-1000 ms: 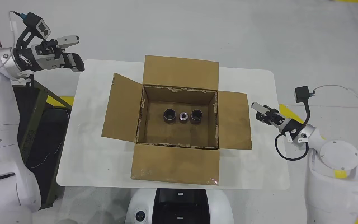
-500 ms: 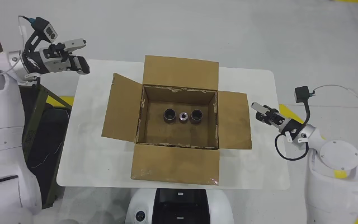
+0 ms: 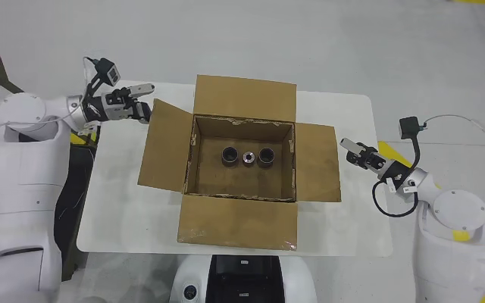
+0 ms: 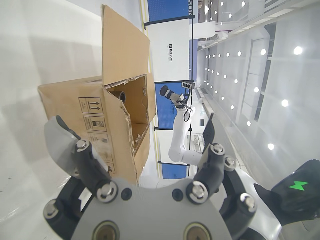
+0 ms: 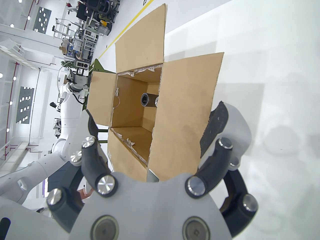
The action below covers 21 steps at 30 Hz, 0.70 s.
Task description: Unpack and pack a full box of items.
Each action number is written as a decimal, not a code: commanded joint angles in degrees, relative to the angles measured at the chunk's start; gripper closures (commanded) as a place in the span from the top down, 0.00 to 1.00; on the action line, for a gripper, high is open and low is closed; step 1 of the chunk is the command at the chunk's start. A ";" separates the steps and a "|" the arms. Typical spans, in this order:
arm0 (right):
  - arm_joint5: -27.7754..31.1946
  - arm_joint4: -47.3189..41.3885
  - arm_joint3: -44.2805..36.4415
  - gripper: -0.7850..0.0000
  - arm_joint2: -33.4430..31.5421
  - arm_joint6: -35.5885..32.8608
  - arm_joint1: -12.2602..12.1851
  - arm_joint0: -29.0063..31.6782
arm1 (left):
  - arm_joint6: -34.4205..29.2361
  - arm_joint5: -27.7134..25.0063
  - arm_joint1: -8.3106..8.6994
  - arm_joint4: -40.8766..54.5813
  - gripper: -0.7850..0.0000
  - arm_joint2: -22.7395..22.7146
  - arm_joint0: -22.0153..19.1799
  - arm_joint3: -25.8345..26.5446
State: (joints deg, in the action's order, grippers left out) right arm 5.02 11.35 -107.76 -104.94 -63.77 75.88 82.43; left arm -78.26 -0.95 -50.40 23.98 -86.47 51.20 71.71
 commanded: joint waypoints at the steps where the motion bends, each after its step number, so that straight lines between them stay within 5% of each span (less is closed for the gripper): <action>1: 0.00 0.00 0.00 1.00 0.00 0.00 0.00 0.00 | 0.12 -0.17 -0.25 1.61 1.00 1.14 -0.53 -0.19; 21: 0.00 0.00 0.00 1.00 0.00 0.00 0.00 0.00 | -0.61 1.16 -2.63 9.78 1.00 12.24 -7.65 1.83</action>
State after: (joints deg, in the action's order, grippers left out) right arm 5.02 11.35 -107.76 -104.94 -63.77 75.88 82.43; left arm -78.93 0.14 -52.89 33.54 -74.95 43.85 73.56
